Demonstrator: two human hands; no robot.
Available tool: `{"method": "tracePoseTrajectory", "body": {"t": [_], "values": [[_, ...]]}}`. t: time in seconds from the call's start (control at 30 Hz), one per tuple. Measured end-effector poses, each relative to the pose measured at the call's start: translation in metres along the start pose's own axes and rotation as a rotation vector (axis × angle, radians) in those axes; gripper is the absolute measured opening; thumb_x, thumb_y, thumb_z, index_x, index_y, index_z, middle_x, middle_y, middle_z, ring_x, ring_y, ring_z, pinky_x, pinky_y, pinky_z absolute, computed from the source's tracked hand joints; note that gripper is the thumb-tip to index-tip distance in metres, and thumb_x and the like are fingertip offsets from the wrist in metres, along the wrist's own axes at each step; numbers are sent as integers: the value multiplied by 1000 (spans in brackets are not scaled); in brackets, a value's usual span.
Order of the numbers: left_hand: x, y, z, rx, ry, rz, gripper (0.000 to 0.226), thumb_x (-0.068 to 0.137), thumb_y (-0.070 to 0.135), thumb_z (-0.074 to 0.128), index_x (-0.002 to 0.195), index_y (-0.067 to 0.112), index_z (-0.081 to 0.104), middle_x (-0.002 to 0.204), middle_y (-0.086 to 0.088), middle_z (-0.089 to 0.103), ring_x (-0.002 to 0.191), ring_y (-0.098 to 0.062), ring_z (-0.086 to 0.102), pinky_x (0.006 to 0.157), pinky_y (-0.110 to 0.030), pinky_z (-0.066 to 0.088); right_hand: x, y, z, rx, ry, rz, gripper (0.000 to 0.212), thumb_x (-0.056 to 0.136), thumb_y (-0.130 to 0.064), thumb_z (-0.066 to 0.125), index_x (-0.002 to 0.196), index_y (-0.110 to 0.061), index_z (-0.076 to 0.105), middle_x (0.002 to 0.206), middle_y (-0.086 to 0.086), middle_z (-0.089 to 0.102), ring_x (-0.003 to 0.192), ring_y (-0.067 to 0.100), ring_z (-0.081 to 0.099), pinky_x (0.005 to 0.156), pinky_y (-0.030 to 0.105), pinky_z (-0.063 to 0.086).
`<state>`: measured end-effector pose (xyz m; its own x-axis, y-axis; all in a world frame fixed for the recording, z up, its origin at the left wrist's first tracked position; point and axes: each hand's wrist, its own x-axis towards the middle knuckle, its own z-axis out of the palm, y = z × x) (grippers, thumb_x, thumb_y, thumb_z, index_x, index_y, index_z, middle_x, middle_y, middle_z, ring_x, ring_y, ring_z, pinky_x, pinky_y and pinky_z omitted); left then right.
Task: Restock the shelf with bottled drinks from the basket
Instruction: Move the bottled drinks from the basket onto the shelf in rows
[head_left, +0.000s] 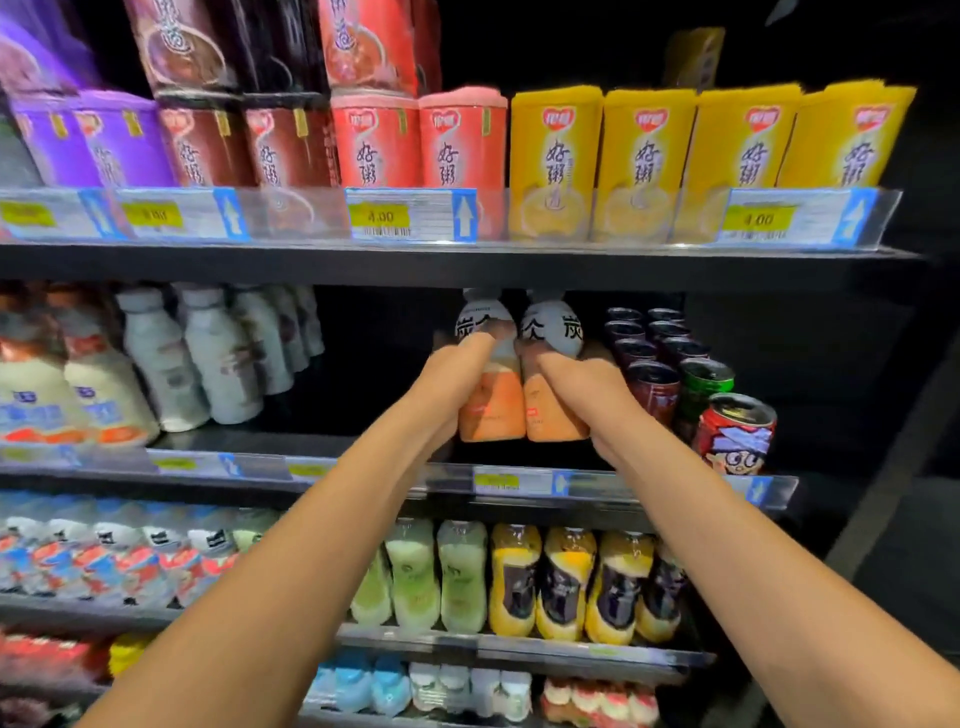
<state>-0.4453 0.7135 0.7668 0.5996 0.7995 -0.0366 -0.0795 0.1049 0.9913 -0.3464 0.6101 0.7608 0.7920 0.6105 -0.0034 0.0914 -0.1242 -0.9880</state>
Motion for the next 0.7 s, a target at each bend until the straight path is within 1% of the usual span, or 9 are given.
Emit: {"method": "tracePoseTrajectory", "body": {"t": [0.07,0.13,0.2,0.27,0.33,0.43,0.57,0.63,0.7], "values": [[23,0,7,-83,42,19,64,55,44,78,110,15,63,99,-13,73,82,-27,71,74,-43,61,23,1,5,97,-26,-6,28,82,-23,73,104,-7,66,109,5,69,69,10,67,61,19,58],[45,1,9,-12,51,26,86,46,49,76,122,18,51,106,-13,69,87,-29,71,77,-52,61,46,-1,9,118,21,-49,38,76,-24,81,109,-10,67,105,7,73,63,9,69,57,21,58],[63,-5,9,55,-1,49,100,52,52,75,138,17,39,111,-11,67,94,-28,71,81,-53,60,64,-4,10,66,-4,-69,36,74,-26,84,104,-11,70,92,5,75,65,12,69,54,23,56],[80,-13,7,85,-26,94,94,63,49,75,140,14,33,114,-10,66,100,-27,69,83,-50,60,82,-1,11,32,-29,-43,41,71,-28,86,105,-9,72,91,6,75,67,16,70,54,25,54],[94,-19,10,119,-33,126,73,74,41,74,129,14,34,114,-10,64,99,-24,68,80,-45,60,98,5,16,-3,-25,-29,52,60,-32,88,105,-10,74,96,9,76,78,21,73,66,34,60],[118,-25,16,157,-15,156,51,87,27,69,120,15,32,106,-7,60,83,-15,63,63,-29,54,116,11,23,-34,-1,-25,66,52,-34,88,111,-10,70,102,9,75,88,24,74,79,43,61],[145,-33,23,174,-3,199,50,89,22,69,114,19,26,96,0,55,79,-11,59,57,-24,47,141,13,26,-90,67,-56,73,64,-28,92,124,-10,55,108,3,69,92,19,69,78,33,57],[156,-39,23,161,-4,211,52,87,21,72,118,18,30,98,1,56,81,-10,60,57,-24,47,154,15,28,-139,97,-64,83,63,-35,92,128,-11,47,115,2,66,98,20,67,85,37,57],[167,-42,21,139,-12,237,58,83,21,77,124,16,36,101,3,59,86,-9,62,61,-24,48,163,14,29,-187,97,-66,84,68,-36,89,132,-11,41,117,2,61,104,21,63,94,40,54]]}}
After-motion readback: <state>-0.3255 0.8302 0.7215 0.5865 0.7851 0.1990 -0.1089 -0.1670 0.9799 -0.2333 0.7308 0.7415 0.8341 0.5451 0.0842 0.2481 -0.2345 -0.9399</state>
